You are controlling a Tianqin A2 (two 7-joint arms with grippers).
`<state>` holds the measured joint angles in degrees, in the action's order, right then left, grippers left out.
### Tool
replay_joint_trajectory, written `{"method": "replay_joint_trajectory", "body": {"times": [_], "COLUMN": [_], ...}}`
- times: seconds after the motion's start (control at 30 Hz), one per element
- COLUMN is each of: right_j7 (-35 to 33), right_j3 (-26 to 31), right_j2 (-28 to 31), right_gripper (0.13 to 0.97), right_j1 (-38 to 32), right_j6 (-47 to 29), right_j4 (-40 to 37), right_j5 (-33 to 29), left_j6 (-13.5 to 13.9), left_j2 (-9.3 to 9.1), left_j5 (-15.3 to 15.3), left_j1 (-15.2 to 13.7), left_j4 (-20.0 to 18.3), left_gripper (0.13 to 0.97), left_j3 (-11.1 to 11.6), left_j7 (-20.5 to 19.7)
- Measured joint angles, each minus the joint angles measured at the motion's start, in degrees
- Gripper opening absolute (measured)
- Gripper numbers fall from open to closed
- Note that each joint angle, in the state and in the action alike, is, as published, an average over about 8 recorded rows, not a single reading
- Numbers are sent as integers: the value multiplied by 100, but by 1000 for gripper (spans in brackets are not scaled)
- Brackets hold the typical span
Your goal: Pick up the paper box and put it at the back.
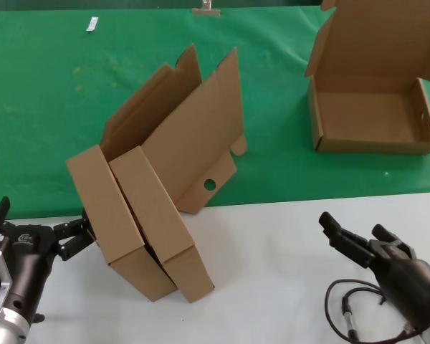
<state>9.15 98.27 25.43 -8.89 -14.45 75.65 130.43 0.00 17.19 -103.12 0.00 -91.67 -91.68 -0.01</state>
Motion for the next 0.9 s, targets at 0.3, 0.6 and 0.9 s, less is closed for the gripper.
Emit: {"method": "replay_joint_trajectory", "body": {"times": [0.3,0.6,0.9], "right_j7": [-144,-288,-431], "right_j3": [-103,-207,-311], "right_j2": [-129,-259,-389], "right_gripper": [966,966,966], "right_j1": [140,279,419], "right_j6": [227,454,681], "right_j4": [251,504,755], "right_j5": [-428,-859,-1287], "left_j6": [0,0,0], "left_j2": [0,0,0], "left_j5": [0,0,-1], "left_j1": [0,0,0], "left_j4": [0,0,0], "left_gripper": [966,966,966], "left_j3": [0,0,0], "left_j7": [0,0,0]}}
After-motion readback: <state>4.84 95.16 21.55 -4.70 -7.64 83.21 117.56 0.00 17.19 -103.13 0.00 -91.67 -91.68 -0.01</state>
